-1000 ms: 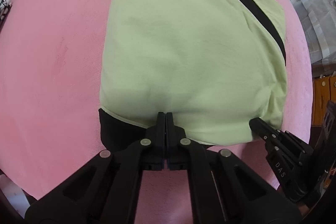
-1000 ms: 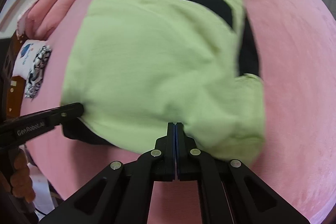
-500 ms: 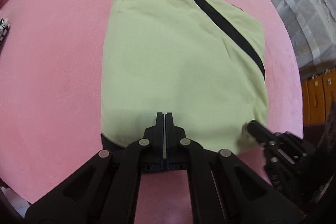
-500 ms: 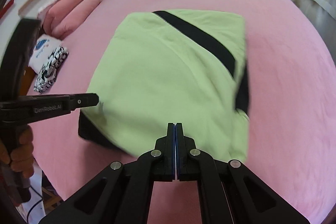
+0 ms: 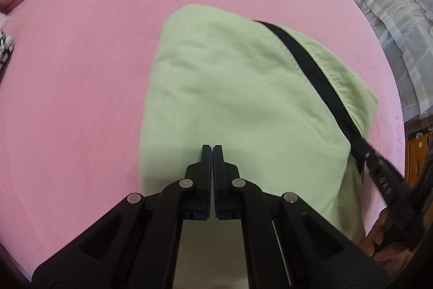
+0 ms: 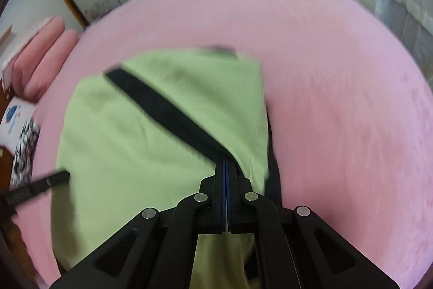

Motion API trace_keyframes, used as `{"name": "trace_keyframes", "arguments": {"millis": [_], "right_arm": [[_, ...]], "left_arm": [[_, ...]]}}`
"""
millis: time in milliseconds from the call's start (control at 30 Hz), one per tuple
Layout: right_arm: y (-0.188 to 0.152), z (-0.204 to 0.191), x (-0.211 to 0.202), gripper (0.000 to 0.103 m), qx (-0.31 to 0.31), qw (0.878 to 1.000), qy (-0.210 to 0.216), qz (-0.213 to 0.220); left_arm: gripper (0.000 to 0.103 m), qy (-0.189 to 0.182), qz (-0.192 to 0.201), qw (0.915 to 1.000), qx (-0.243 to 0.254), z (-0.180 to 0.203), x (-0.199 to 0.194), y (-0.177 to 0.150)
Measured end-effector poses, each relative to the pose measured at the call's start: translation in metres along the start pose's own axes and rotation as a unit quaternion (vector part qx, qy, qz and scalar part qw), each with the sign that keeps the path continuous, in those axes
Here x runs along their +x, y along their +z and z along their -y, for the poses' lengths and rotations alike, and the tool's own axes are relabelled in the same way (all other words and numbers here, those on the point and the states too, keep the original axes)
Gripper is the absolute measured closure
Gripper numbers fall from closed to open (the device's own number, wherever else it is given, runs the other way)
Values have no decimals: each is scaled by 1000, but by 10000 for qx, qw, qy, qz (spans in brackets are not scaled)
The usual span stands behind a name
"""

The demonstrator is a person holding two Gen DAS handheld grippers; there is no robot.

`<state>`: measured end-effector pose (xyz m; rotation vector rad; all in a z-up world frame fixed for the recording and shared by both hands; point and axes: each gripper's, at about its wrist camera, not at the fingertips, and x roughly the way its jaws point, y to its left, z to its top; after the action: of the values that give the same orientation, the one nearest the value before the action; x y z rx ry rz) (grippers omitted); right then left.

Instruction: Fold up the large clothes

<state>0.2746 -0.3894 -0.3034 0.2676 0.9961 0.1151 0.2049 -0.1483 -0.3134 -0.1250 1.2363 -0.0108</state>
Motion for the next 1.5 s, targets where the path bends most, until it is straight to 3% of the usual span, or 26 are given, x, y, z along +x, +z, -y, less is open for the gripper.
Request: {"name": "trace_keyframes", "arguments": {"millis": [100,167,267,367,467,533,600,667,733,867,1033,1067,1133,1233,1300,1367,1400,1433,1500], "right_arm": [[19,-16,14,103,42,9978,665,-12],[24,-31,30,103,-137,9967,780,-161],[40,-43,61,103,-506,9976,393,-253],[57,-20,76,103,-117,9960,762,-444],[55,-10,62,103,-340,9961,749,-329],[55,1,50,103,-414,9990,118,-111],[54,24,41,103,-76,9994,282,-189],[54,33,37,103,72,9995,191,-222],[49,38,25,103,-116,9995,-195,-226],[32,46,-4,103,142,9984,-311,-448],[-25,47,-54,102,352,9960,-288,-763],[-46,24,-56,96,379,9951,-292,-864],[-67,14,-69,82,350,9912,-306,-1240],[-97,7,-89,75,327,9873,-305,-1526],[-120,3,-101,63,356,9848,-333,-1667],[-130,3,-111,47,433,9828,-333,-1766],[-135,-3,-113,43,495,9818,-300,-1808],[-140,-7,-114,41,548,9816,-250,-1813],[-151,-18,-118,41,625,9828,-107,-1733]], "left_arm": [[102,-117,95,9999,-23,4,14,24],[102,-112,142,9998,-31,1,17,37],[102,8,173,9998,66,4,27,64],[102,154,298,9994,125,-15,27,91],[102,120,289,9995,69,-35,24,106],[102,328,312,9989,157,-44,25,107],[102,512,327,9981,141,-55,24,105],[102,535,284,9982,35,-67,22,99],[102,621,173,9978,-178,-78,19,90],[102,508,-189,9966,-624,-93,12,59],[101,469,-345,9957,-717,-93,-13,15],[101,438,-390,9959,-694,-92,-21,6],[101,491,-385,9958,-672,-90,-39,-14],[101,477,-525,9952,-669,-83,-55,-40],[100,406,-712,9945,-652,-82,-68,-69],[95,365,-884,9934,-631,-80,-73,-83],[83,302,-980,9929,-602,-80,-75,-90],[64,256,-1025,9928,-572,-84,-84,-105],[48,233,-972,9936,-520,-83,-88,-112]]}}
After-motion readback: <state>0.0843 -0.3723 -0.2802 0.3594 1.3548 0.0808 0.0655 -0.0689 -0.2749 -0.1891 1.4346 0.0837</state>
